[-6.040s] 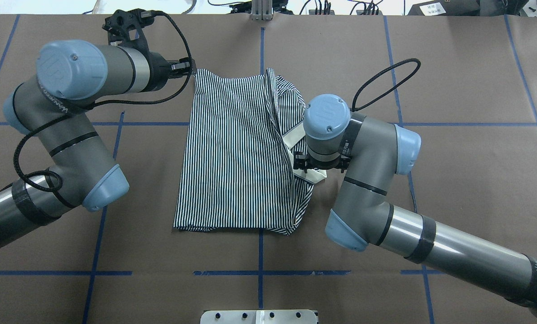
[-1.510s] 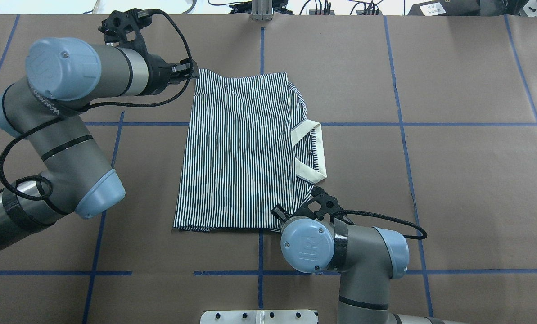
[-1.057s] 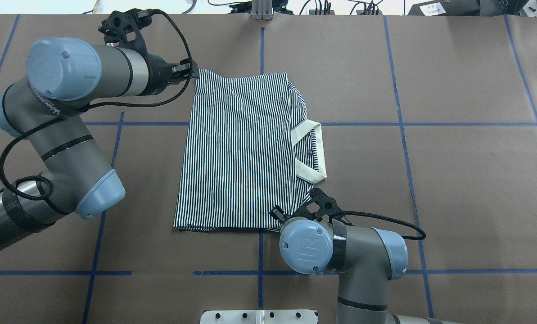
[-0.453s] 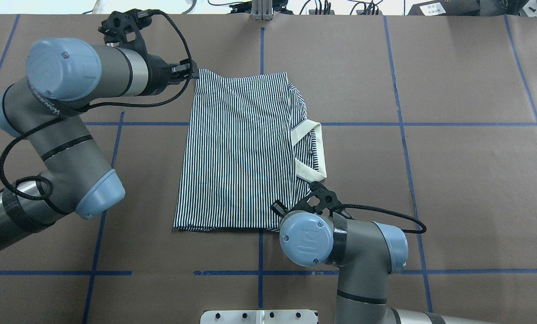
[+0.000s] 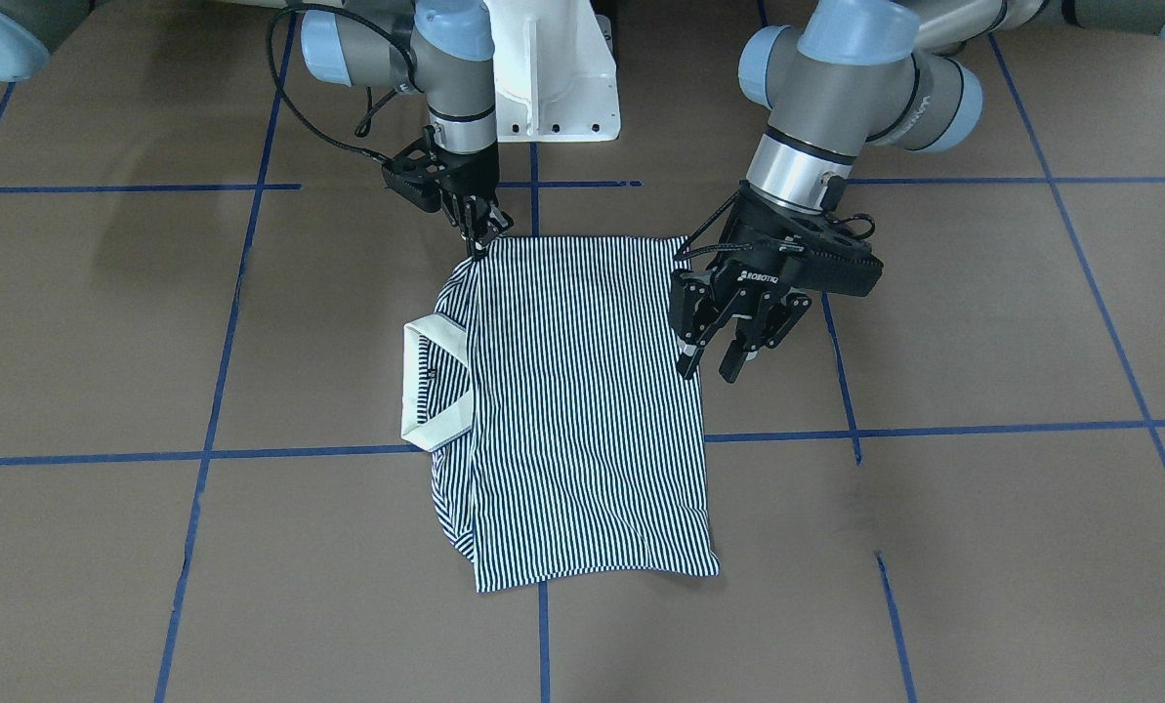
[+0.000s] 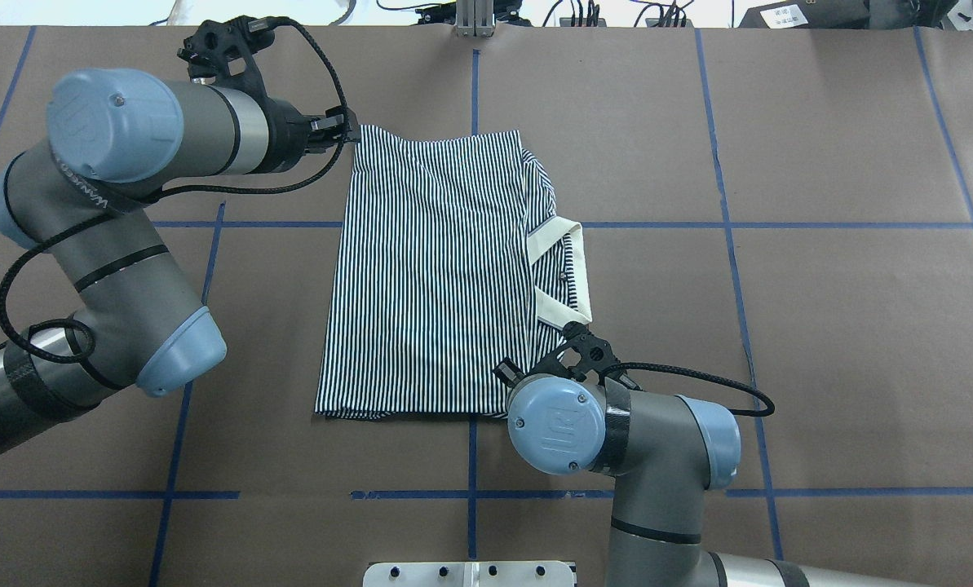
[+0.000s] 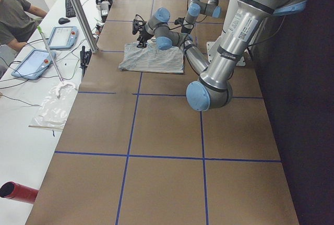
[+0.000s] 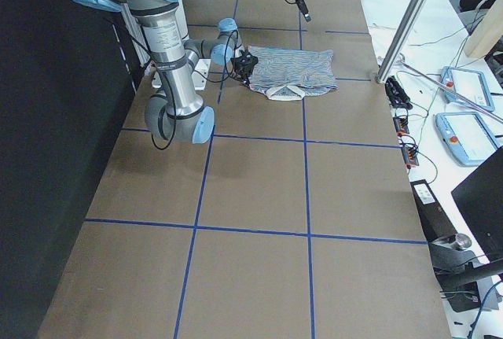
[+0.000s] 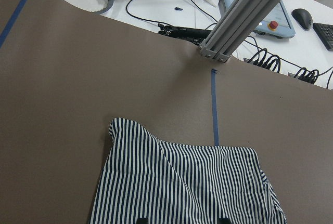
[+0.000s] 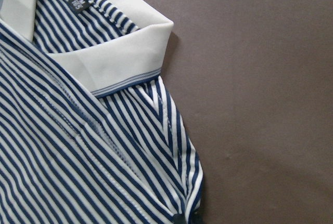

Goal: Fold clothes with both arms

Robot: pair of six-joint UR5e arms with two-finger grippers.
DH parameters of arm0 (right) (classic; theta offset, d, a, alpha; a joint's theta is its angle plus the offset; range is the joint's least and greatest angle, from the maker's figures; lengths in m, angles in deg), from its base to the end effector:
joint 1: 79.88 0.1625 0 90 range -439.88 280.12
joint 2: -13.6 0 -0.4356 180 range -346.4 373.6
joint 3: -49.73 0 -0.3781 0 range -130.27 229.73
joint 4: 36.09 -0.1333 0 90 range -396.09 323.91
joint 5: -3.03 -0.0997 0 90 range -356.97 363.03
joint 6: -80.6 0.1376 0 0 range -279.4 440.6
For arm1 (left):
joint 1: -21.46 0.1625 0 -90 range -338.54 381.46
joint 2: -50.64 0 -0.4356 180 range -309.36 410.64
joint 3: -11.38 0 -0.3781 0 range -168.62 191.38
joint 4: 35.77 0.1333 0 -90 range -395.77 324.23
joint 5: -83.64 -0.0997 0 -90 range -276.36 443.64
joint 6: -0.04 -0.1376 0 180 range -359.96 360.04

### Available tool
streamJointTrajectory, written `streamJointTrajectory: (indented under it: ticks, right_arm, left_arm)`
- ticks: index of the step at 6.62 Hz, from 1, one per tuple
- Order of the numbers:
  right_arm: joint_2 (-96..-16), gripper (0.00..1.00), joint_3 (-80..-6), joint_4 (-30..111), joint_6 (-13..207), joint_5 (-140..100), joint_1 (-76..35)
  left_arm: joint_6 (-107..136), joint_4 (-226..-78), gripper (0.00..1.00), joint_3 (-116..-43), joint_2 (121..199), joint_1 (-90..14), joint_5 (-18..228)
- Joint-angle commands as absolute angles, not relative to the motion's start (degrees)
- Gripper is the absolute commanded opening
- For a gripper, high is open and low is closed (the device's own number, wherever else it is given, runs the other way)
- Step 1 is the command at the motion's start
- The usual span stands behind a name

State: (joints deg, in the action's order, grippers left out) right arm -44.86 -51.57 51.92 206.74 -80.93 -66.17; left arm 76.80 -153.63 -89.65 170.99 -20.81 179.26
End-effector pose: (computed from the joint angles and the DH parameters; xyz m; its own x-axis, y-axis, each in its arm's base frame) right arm -0.6181 -0.3029 0.3034 0.3749 0.6951 0.6134 -0.6549 0.6669 -0.3555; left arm 0.4131 -0.5374 0.2438 0.3931 -0.0493 -0.9182 0.5256 0.8314 0.1804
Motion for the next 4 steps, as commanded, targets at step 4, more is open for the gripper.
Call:
streamJointTrajectory:
  ticks: [4]
  right_arm:
    - [-49.13,0.0,-61.5,54.61,206.72,-81.96,-65.72]
  left_arm:
    - [87.01,-153.72,0.56,-96.42,163.18,-14.44,177.61]
